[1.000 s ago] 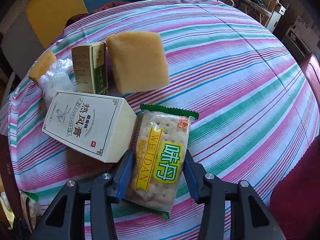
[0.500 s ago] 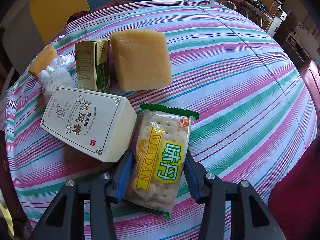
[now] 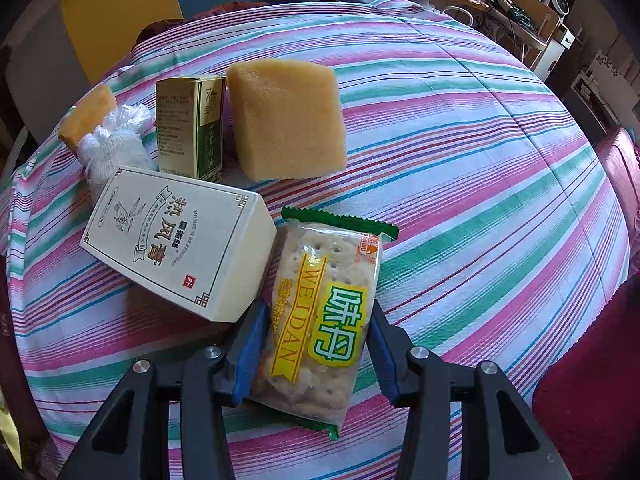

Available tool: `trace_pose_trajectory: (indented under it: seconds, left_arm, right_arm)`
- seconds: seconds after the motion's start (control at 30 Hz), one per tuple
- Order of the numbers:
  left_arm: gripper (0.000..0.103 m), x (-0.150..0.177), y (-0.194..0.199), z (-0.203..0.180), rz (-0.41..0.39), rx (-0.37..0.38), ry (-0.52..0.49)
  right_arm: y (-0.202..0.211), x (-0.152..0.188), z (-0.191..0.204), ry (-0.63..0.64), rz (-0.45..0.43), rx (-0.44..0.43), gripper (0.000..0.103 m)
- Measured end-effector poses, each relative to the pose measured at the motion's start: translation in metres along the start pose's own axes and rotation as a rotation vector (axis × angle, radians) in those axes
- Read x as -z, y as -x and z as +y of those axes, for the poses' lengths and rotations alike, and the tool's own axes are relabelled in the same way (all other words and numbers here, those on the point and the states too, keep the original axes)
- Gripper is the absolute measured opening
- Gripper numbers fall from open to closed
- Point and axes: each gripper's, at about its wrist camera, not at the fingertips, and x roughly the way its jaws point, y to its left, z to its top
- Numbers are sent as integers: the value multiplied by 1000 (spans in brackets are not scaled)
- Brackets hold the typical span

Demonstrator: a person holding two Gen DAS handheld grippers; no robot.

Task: Organize objects
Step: 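Carry the held cracker packet over the gold tray with the left gripper, then release the packet in the tray with the left gripper while the right places the WEIDAN packet beside it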

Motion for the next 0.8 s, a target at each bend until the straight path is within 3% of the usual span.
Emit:
trace_pose_trajectory:
  seconds: [0.13, 0.27, 0.47, 0.8]
  left_arm:
    - [38, 14, -2, 56, 47, -106, 100]
    - [38, 25, -8, 85, 81, -173, 158]
    - [39, 31, -17, 95, 102, -219, 183]
    - [42, 32, 0, 97, 53, -293, 155]
  right_arm:
    - [0, -1, -4, 10, 1, -2, 49]
    - [1, -2, -9, 18, 1, -10, 49]
    - [2, -4, -18, 16, 2, -16, 48]
    - [7, -3, -37, -2, -3, -23, 47]
